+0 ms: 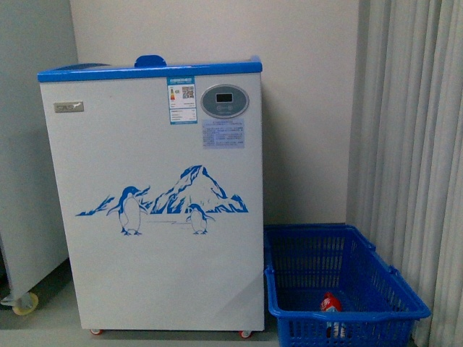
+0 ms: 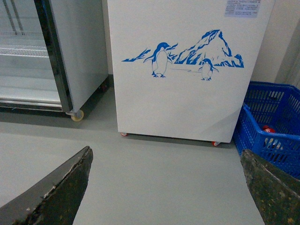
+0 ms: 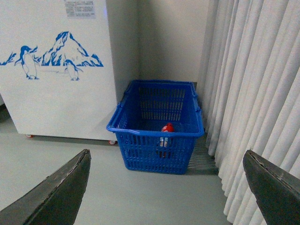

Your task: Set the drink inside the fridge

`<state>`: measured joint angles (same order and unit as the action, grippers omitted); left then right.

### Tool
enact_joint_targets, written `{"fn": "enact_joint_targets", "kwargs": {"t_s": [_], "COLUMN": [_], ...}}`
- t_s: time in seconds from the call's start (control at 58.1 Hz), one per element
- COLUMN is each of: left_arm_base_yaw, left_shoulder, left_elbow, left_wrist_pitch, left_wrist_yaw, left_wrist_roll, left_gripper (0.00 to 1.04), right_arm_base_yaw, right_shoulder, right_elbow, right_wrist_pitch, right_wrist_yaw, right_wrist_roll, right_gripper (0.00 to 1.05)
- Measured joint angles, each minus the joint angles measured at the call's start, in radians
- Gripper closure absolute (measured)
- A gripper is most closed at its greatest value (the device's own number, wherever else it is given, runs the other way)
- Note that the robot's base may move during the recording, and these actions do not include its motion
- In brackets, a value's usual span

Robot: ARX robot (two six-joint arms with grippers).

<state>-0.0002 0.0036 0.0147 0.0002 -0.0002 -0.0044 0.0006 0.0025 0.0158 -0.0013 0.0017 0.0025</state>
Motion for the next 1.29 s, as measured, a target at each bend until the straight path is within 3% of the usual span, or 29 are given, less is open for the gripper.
{"fn": "enact_joint_targets", "kwargs": {"t_s": [1.292], "left_arm_base_yaw": [0.000], "left_shoulder": [0.000], "left_elbow": [0.000], "left_wrist_pitch": [0.000], "left_wrist_yaw": [0.000], "left_wrist_roll": [0.000], "left_gripper": [0.08], "right_arm_base_yaw": [0.000], "right_shoulder": [0.000], "right_elbow": [0.000], "right_wrist_pitch": [0.000], "right_wrist_yaw": [-0.001], "right_wrist_roll": [0.000], "right_gripper": [0.07]}}
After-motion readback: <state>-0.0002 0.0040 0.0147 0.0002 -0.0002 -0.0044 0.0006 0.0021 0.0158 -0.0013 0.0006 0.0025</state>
